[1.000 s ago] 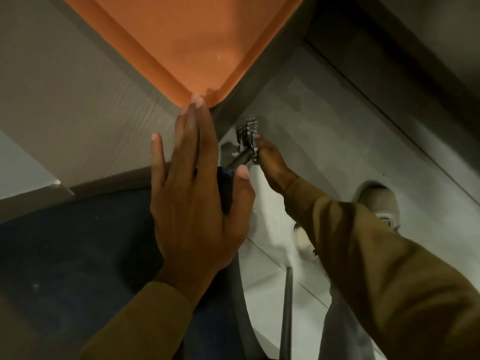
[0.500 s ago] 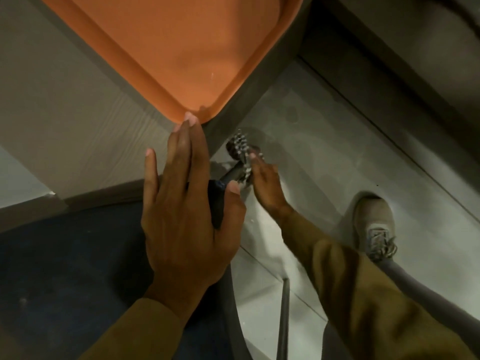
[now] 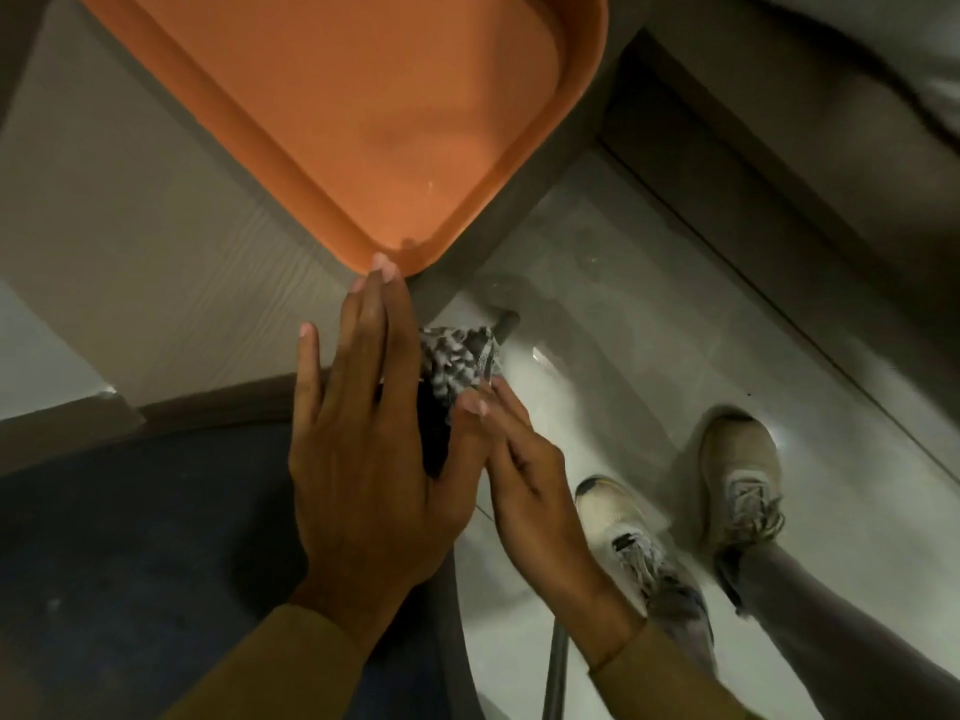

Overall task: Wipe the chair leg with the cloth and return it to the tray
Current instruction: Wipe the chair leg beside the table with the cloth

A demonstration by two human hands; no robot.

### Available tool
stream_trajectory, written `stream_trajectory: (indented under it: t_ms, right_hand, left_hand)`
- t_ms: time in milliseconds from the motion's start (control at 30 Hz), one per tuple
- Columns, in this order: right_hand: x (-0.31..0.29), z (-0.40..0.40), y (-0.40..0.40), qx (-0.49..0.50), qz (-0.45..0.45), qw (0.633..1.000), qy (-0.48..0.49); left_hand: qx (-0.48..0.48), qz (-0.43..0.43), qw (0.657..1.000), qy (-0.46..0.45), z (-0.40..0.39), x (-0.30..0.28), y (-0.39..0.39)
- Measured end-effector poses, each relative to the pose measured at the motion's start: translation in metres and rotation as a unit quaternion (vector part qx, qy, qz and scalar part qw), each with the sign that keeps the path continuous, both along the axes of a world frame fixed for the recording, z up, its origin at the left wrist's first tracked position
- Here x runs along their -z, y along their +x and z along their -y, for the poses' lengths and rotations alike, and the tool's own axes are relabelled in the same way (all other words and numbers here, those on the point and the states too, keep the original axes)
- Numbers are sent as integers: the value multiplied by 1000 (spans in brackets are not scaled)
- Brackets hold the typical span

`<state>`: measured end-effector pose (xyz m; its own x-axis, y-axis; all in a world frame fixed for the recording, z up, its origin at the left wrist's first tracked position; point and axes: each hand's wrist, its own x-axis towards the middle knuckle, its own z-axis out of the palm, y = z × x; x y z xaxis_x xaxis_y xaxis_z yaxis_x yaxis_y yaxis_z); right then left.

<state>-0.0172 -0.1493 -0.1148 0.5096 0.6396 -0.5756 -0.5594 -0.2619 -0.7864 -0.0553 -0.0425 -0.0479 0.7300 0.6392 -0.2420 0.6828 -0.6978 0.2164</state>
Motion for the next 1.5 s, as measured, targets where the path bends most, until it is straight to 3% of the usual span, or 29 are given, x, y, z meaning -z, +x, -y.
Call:
stream_trajectory:
  t_ms: [133, 233, 333, 467, 633, 700, 767, 1000, 1100, 1300, 1367, 1500]
  right_hand:
    - [60, -17, -2, 48, 8, 998, -30]
    - [132, -41, 20, 29, -85, 987, -134]
    - [162, -57, 37, 10, -167, 968, -190]
    - [108, -48, 39, -10, -159, 977, -144]
    - [-1, 5, -4, 13, -114, 993, 12]
    - [6, 2, -15, 20, -99, 994, 33]
    - [41, -12, -17, 42, -92, 995, -12]
    - [153, -66, 9, 167, -227, 940, -190]
    - [134, -66, 13, 144, -214, 951, -168]
    - [17, -14, -37, 138, -195, 971, 19]
    - [21, -16, -49, 141, -182, 973, 30]
    - [89, -43, -26, 184, -157, 968, -74]
  left_hand:
    - [-1, -1, 1000, -2, 0, 3, -4]
    - [-4, 7, 1000, 6, 0, 5, -5]
    - [-9, 13, 1000, 9, 0, 7, -5]
    - [-13, 8, 1000, -1, 0, 3, -1]
    - [-5, -3, 1000, 5, 0, 1, -1]
    - [-4, -3, 1000, 8, 0, 2, -3]
    - [-5, 3, 1000, 7, 0, 3, -3]
    - [3, 7, 1000, 11, 0, 7, -7]
    - [0, 8, 1000, 10, 0, 7, -6]
    - [-2, 3, 1000, 4, 1, 2, -3]
    - [-3, 6, 1000, 6, 1, 2, -3]
    - [-10, 19, 1000, 5, 2, 5, -4]
